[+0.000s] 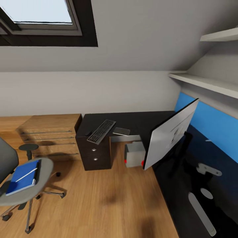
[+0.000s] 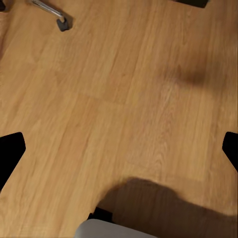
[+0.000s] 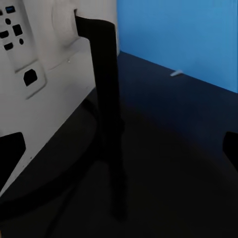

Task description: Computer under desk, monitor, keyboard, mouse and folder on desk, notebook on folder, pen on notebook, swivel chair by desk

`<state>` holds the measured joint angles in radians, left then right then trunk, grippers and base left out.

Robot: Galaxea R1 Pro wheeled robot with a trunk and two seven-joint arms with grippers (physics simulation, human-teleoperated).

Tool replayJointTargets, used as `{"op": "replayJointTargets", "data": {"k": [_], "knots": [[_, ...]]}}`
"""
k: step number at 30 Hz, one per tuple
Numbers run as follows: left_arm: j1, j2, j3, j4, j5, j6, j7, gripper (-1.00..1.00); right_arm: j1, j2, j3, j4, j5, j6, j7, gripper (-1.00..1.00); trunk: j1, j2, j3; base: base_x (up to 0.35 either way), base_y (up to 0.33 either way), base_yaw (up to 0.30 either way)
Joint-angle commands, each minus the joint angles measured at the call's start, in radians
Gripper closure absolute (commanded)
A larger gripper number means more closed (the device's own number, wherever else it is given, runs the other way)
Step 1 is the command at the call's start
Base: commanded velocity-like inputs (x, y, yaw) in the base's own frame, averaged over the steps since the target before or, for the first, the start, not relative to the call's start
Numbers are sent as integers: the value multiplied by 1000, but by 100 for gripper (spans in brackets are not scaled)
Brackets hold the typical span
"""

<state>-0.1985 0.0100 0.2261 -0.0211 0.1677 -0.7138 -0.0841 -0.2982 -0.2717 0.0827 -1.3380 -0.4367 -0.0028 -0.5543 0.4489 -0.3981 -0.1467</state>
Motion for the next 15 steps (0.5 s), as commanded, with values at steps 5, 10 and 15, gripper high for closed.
{"op": "replayJointTargets", "data": {"k": [5,10,15], "knots": [[-1,2,1,1,10,-2,-9,-100,-1,-1,3,-1,-7,0,-7,-100,1,-2,2,271,0,7],[-1,2,1,1,9,-2,-9,-100,-1,-1,3,-1,-7,1,-7,-100,1,-2,3,119,0,2],[-1,3,1,1,9,-2,-10,-100,-1,-1,3,-1,-8,1,-7,-100,1,-2,4,64,0,1]]}}
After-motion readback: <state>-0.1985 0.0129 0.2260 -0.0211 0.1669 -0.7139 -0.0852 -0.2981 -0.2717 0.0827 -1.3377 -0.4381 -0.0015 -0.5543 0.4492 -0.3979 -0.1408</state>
